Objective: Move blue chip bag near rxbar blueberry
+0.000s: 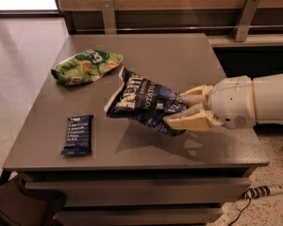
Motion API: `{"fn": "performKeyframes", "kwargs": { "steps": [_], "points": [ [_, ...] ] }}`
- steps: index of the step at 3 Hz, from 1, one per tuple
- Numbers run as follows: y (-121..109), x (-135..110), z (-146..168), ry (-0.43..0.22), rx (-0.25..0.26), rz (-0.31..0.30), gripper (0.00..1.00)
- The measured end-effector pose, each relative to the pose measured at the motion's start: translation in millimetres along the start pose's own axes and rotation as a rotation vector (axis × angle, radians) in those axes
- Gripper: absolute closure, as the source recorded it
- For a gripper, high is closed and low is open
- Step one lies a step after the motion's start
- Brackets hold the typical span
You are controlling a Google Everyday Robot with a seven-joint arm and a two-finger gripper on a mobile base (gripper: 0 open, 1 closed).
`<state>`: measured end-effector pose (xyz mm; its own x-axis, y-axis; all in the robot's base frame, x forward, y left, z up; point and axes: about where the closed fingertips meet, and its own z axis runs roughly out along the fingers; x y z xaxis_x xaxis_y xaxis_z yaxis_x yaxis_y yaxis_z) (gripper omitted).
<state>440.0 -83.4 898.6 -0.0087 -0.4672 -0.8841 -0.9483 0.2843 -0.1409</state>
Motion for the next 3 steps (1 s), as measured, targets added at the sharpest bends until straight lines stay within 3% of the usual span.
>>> {"fn": "performKeyframes", "kwargs": {
  "steps": [1,3],
  "points": [
    [0.8,-2.2,0.9,0.001,-0.002,-0.004,0.62],
    [4.0,-7.6,3.7,0.006,-0.007,-0.015,0.01]
  ]
}}
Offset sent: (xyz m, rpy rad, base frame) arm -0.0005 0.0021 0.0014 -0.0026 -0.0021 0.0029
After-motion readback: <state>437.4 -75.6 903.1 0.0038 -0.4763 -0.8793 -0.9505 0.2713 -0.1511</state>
